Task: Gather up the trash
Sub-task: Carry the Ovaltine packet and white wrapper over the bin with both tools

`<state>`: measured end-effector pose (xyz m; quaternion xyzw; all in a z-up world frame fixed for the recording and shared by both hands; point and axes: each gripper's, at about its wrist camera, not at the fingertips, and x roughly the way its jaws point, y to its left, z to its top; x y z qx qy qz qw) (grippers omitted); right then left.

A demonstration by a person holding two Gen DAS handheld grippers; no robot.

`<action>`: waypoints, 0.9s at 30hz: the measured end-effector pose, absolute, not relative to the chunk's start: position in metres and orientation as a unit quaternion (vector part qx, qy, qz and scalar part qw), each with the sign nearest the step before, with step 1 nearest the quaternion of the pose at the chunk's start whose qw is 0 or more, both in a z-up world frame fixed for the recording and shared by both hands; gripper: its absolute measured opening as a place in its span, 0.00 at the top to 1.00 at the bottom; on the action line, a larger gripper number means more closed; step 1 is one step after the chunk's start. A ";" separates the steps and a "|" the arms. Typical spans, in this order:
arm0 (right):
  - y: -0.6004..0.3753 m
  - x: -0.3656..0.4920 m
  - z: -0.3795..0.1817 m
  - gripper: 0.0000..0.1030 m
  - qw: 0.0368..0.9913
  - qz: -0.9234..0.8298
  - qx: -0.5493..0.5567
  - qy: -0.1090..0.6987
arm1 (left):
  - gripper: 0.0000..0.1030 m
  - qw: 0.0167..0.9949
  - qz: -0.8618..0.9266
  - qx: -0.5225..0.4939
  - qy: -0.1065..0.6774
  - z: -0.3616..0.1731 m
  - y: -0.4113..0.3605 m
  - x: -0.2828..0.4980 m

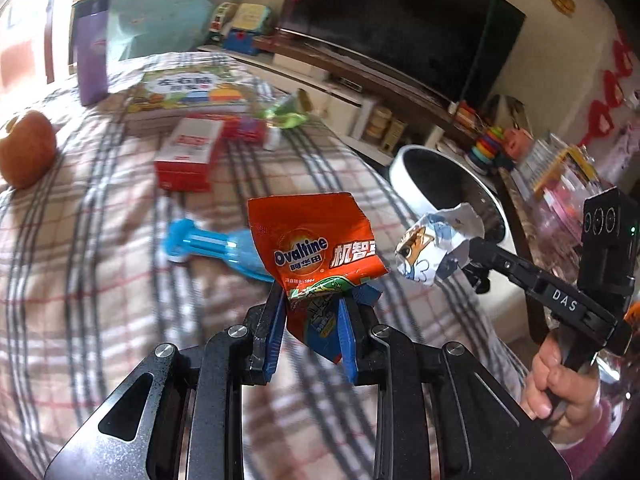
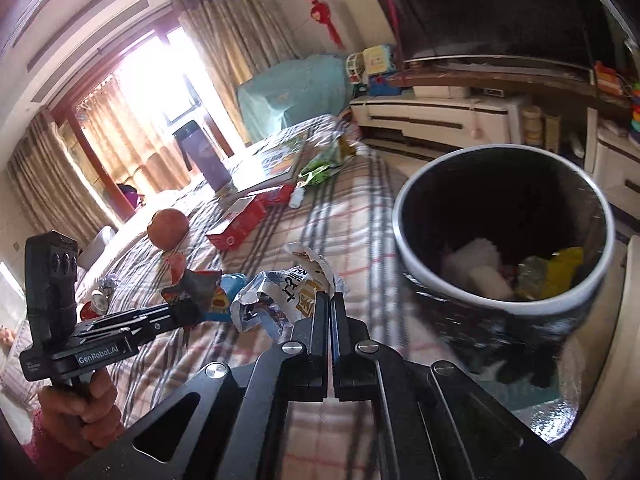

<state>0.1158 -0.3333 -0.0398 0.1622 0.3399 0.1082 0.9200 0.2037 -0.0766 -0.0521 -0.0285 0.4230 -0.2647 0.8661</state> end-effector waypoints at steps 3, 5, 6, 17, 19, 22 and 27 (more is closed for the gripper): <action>-0.344 0.106 -0.037 0.99 0.923 0.099 0.165 0.333 | 0.78 0.862 -0.275 -0.023 0.425 -0.053 -0.090 0.197; -0.350 0.100 -0.036 0.99 0.924 0.095 0.164 0.331 | 0.78 0.860 -0.281 -0.019 0.425 -0.053 -0.097 0.193; -0.352 0.098 -0.035 0.99 0.925 0.093 0.164 0.330 | 0.78 0.859 -0.283 -0.017 0.426 -0.053 -0.101 0.191; -0.378 0.076 -0.028 1.00 0.931 0.070 0.174 0.312 | 0.78 0.854 -0.303 -0.002 0.422 -0.046 -0.129 0.179; -0.382 0.073 -0.027 0.99 0.932 0.066 0.175 0.309 | 0.78 0.854 -0.306 0.000 0.421 -0.044 -0.134 0.179; -0.388 0.069 -0.025 0.99 0.933 0.060 0.178 0.306 | 0.78 0.853 -0.312 0.005 0.418 -0.041 -0.142 0.177; -0.396 0.064 -0.024 0.99 0.935 0.052 0.181 0.302 | 0.78 0.850 -0.320 0.012 0.417 -0.039 -0.155 0.177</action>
